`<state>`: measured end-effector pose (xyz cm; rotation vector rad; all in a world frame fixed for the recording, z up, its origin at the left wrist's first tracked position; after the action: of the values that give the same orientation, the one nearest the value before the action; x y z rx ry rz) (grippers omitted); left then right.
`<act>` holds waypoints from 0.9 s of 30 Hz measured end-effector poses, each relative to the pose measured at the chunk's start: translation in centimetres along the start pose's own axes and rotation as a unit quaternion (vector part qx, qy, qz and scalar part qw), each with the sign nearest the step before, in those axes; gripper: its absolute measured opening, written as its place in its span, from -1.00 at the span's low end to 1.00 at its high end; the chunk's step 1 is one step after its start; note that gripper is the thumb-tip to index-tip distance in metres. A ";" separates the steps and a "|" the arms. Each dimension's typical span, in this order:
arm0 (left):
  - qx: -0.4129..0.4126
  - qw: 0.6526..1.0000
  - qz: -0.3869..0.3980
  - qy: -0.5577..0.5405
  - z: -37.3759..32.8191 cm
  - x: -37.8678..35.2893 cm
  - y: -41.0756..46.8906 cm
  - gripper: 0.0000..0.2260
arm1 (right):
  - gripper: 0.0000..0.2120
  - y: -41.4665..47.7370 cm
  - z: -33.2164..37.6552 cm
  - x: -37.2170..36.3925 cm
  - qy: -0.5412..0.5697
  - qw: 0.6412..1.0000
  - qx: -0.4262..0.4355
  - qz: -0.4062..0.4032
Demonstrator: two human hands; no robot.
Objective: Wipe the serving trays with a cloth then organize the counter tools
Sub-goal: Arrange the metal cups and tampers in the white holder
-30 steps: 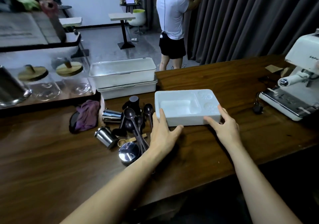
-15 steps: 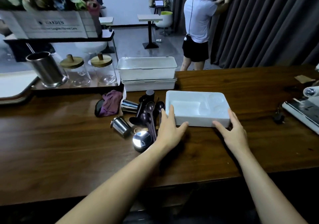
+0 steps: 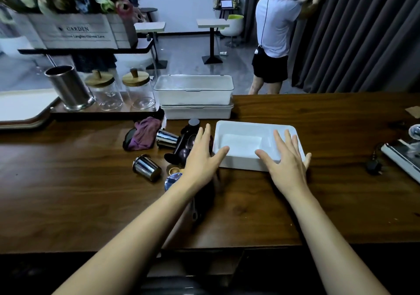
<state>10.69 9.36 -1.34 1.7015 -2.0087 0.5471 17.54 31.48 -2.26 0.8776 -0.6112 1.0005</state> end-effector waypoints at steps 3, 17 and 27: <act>-0.016 0.999 -0.028 0.025 0.5 2.0 1.4 -0.25 | -0.23 -0.1 -1.1 0.0 0.001 1.000 -0.003 -0.010; -0.050 0.985 -0.025 0.162 2.9 6.8 9.6 -0.59 | 0.01 -2.8 -4.8 0.2 0.150 0.973 -0.169 -0.054; -0.093 0.989 -0.050 0.100 1.4 6.4 11.1 -0.60 | -0.07 -2.8 -5.0 0.3 0.163 0.968 -0.172 -0.077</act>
<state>-1.27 5.13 1.04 1.5592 -1.7657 0.4608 20.45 35.15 -5.61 0.4331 -0.4120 0.8403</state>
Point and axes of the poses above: each hand's wrist, its own y-axis towards the middle knuckle, its own x-axis out of the back of the hand, z = x × y, the point moved 4 cm from there along y, towards the middle knuckle, and after that the axes turned 11 degrees about x, right-handed, at the moved point
